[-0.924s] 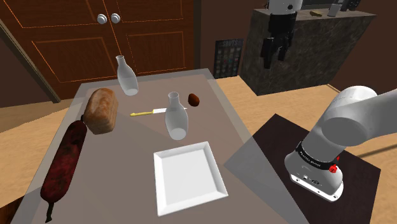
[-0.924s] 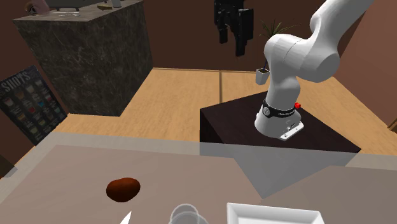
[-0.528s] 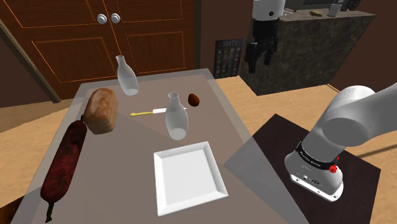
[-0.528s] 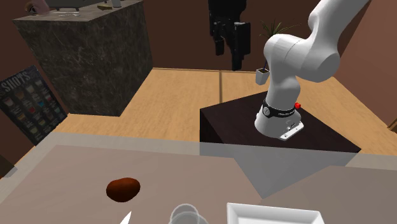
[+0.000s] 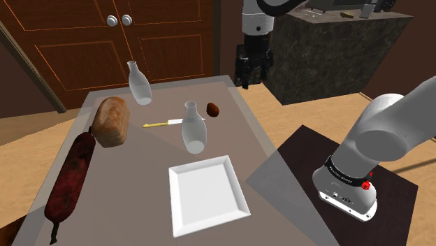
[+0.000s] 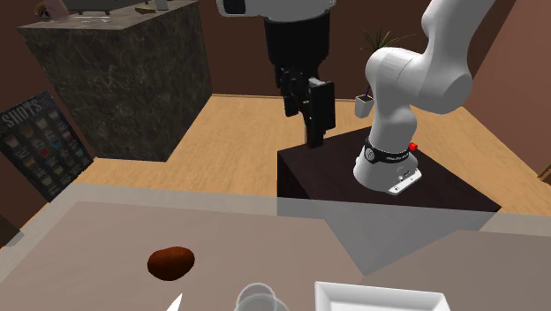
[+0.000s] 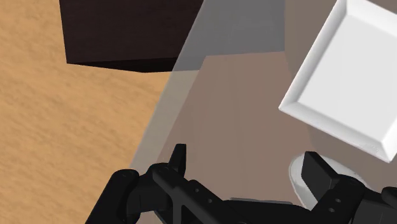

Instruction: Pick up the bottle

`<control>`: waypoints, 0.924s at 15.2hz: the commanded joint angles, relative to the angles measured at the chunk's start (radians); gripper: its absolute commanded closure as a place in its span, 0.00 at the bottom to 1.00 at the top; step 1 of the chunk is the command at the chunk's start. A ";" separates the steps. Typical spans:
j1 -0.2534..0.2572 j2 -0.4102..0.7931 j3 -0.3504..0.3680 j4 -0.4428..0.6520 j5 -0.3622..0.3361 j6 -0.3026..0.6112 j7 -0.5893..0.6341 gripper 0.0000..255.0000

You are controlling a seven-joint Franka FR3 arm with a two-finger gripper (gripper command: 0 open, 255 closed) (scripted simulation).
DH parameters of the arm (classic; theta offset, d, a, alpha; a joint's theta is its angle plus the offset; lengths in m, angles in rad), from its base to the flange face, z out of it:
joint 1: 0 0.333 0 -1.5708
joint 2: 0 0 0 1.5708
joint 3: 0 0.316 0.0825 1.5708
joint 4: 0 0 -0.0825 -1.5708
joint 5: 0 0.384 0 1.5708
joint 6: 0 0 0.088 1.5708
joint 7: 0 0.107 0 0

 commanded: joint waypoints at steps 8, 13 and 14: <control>0.032 0.306 0.106 0.211 -0.001 0.120 0.161 0.00; 0.059 0.490 0.145 0.371 -0.042 0.154 0.252 0.00; 0.066 0.528 0.151 0.407 -0.053 0.157 0.270 0.00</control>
